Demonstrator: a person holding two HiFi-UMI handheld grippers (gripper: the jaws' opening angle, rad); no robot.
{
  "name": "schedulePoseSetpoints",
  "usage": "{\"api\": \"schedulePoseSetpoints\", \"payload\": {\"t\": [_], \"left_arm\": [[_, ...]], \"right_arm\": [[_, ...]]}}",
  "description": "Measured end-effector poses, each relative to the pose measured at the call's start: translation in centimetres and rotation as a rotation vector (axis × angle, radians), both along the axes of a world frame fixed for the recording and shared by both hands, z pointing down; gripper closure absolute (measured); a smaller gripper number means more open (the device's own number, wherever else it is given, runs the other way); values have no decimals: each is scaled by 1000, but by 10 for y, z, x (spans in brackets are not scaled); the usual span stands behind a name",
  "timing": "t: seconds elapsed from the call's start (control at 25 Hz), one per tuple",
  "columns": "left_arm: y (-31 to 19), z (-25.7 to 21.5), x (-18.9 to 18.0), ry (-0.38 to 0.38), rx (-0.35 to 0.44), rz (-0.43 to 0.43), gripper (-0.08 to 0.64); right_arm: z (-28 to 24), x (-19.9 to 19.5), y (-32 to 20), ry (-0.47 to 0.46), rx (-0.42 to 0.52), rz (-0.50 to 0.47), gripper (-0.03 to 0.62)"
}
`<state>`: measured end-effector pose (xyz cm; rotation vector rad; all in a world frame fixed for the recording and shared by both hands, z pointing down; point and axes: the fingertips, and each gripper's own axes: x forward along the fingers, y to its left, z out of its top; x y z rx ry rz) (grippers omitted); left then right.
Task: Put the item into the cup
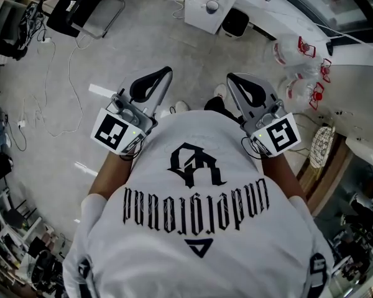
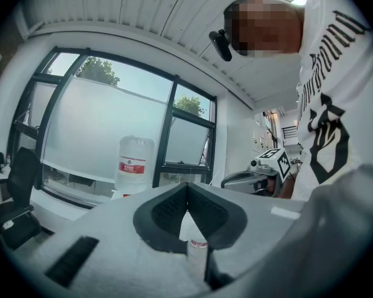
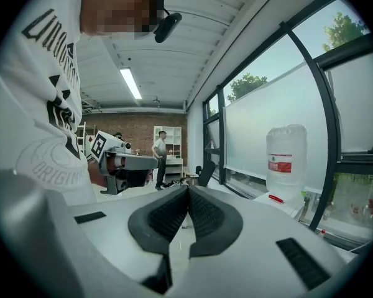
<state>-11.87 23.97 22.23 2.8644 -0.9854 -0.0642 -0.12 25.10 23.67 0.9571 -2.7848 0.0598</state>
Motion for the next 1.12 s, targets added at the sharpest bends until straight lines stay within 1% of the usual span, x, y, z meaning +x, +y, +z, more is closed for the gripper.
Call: {"api": "schedulePoseSetpoints", "payload": {"t": [0.2, 0.56, 0.88, 1.12], "left_arm": [[4, -4, -4, 4, 12, 16, 548], [8, 0, -3, 13, -3, 29, 548], [11, 1, -1, 15, -7, 39, 548], [9, 3, 7, 17, -12, 43, 548]], "right_arm": [[-2, -8, 5, -1, 4, 6, 577], [-3, -9, 10, -4, 2, 11, 577], [-5, -8, 12, 0, 8, 16, 577], [-6, -2, 11, 2, 9, 16, 577]]}}
